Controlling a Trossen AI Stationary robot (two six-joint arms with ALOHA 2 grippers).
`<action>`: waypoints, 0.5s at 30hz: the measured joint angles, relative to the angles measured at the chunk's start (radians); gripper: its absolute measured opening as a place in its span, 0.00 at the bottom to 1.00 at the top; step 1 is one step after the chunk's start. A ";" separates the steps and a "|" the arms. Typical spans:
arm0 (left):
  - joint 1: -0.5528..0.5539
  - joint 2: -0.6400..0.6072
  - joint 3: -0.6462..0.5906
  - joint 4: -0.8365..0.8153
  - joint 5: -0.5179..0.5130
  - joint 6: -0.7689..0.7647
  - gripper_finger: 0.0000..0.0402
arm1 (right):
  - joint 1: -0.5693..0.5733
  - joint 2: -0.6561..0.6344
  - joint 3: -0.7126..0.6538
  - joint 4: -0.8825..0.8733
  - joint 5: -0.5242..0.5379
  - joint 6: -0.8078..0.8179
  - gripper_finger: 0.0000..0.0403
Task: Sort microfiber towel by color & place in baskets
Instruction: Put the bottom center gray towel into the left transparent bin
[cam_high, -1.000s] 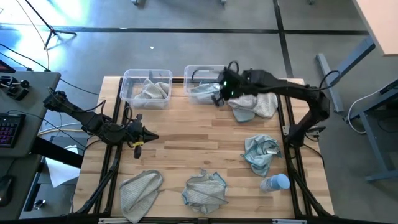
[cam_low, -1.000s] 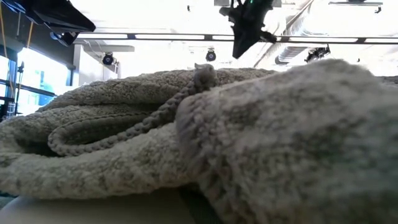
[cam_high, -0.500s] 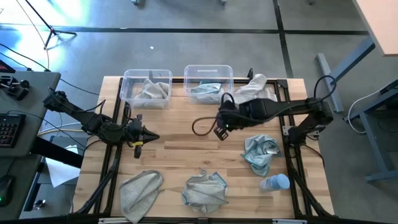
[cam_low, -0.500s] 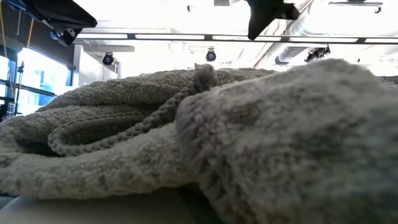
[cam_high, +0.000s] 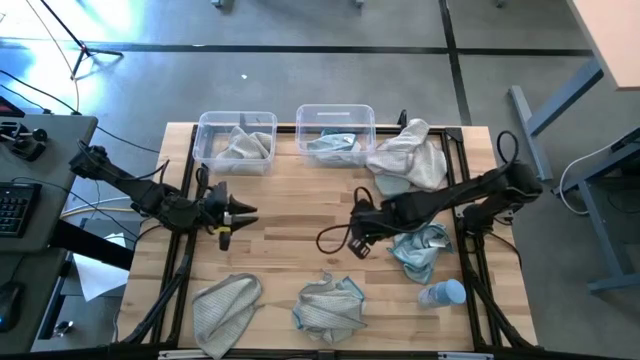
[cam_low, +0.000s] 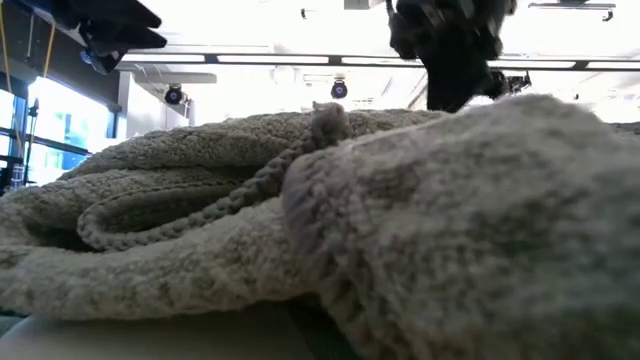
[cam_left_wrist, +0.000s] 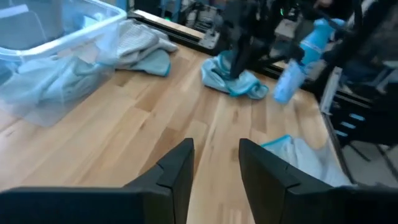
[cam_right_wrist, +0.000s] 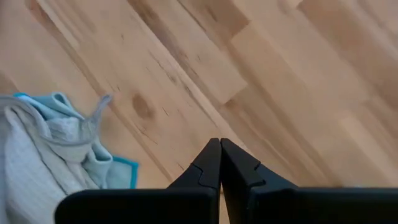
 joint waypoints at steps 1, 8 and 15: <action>0.000 0.019 0.010 0.000 -0.014 -0.001 0.29 | -0.002 -0.012 -0.034 0.029 -0.005 -0.001 0.00; 0.001 0.279 0.199 -0.026 -0.097 -0.007 0.29 | -0.005 -0.166 -0.203 0.071 -0.019 -0.004 0.00; 0.022 0.613 0.539 -0.332 -0.128 -0.207 0.29 | -0.020 -0.351 -0.318 0.095 0.008 -0.102 0.00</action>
